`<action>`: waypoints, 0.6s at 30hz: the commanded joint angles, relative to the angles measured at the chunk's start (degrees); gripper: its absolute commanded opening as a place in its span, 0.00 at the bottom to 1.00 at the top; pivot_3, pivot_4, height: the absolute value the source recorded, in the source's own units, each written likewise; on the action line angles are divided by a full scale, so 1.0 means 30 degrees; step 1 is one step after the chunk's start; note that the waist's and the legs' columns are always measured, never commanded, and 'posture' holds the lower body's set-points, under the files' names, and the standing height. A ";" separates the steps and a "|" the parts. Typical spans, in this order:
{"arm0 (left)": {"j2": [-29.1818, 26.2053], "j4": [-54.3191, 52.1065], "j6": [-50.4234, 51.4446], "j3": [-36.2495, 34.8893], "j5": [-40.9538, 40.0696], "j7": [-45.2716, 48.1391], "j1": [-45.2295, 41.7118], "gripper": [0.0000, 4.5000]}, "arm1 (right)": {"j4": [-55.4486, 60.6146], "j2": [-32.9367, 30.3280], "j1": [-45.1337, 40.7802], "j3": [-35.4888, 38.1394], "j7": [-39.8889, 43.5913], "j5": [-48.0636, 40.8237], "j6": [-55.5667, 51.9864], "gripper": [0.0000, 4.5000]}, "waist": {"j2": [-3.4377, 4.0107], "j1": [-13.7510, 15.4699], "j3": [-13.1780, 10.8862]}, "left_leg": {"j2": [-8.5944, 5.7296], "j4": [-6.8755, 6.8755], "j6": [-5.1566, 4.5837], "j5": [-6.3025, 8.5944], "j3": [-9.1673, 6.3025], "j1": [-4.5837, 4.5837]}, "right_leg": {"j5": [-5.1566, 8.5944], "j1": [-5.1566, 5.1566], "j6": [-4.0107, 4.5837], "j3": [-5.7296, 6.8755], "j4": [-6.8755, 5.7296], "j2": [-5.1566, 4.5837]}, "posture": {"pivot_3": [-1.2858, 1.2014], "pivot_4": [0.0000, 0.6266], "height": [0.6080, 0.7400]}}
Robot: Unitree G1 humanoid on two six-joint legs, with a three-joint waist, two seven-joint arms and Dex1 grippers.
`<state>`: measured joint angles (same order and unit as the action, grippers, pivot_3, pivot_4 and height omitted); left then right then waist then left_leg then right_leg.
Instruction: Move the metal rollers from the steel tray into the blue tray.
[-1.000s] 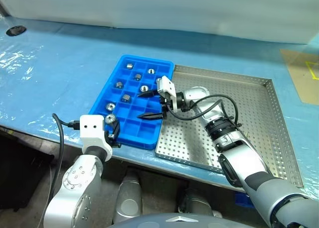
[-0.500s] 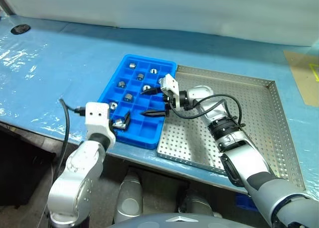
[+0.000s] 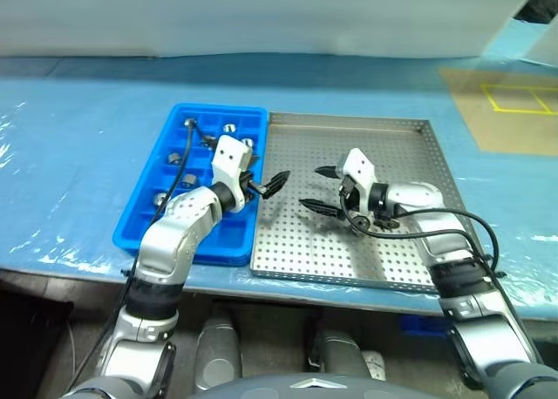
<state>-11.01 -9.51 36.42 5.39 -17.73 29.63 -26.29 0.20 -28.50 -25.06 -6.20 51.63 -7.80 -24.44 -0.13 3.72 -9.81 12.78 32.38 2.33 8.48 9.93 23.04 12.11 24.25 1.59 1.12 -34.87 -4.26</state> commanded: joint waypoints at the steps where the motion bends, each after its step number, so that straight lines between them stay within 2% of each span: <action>1: -0.0211 0.1809 -0.1952 0.0891 0.0248 0.1729 -0.1067 0.99 | 0.1789 -0.0745 0.0395 0.0644 -0.1634 0.0508 -0.1701 1.00 | 0.0005 -0.0470 0.0003 | 0.0000 0.0001 -0.0001 0.0000 0.0003 -0.0003 | -0.0001 0.0000 0.0002 -0.0004 0.0000 0.0000 | 0.42 0.24 1.00; 6: -0.0147 0.3623 -0.3563 0.1860 0.0749 0.3090 -0.1902 0.99 | 0.2307 -0.1398 0.0927 0.0699 -0.2872 0.0660 -0.3407 1.00 | 0.0007 -0.0967 0.0005 | 0.0000 0.0009 -0.0031 0.0014 0.0021 -0.0015 | -0.0006 -0.0005 0.0014 -0.0019 0.0000 -0.0001 | 0.40 0.24 1.00; 14: 0.0059 0.3953 -0.4166 0.2358 0.0907 0.3858 -0.1766 0.99 | 0.3234 -0.2771 0.1357 0.0991 -0.2051 -0.0669 -0.5871 1.00 | 0.0010 -0.0990 0.0006 | 0.0004 0.0054 -0.0135 0.0070 0.0036 -0.0023 | -0.0008 -0.0034 0.0025 -0.0029 0.0002 -0.0009 | 0.40 0.24 1.00; 18: 0.0024 0.3937 -0.4238 0.2350 0.1001 0.3965 -0.1655 0.99 | 0.2689 -0.2203 0.0402 0.0991 -0.2630 -0.1050 -0.6293 1.00 | 0.0011 -0.0987 0.0006 | 0.0007 0.0065 -0.0138 0.0075 0.0040 -0.0072 | -0.0011 -0.0078 0.0031 -0.0032 0.0000 -0.0013 | 0.41 0.24 1.00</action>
<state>-10.96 3.63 24.90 12.07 -14.84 41.01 -31.09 7.43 -35.59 -22.20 -4.89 44.49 -9.60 -42.98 -0.10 0.76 -9.79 12.80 32.57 1.92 8.71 10.06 22.80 12.07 24.02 1.70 1.02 -34.88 -4.29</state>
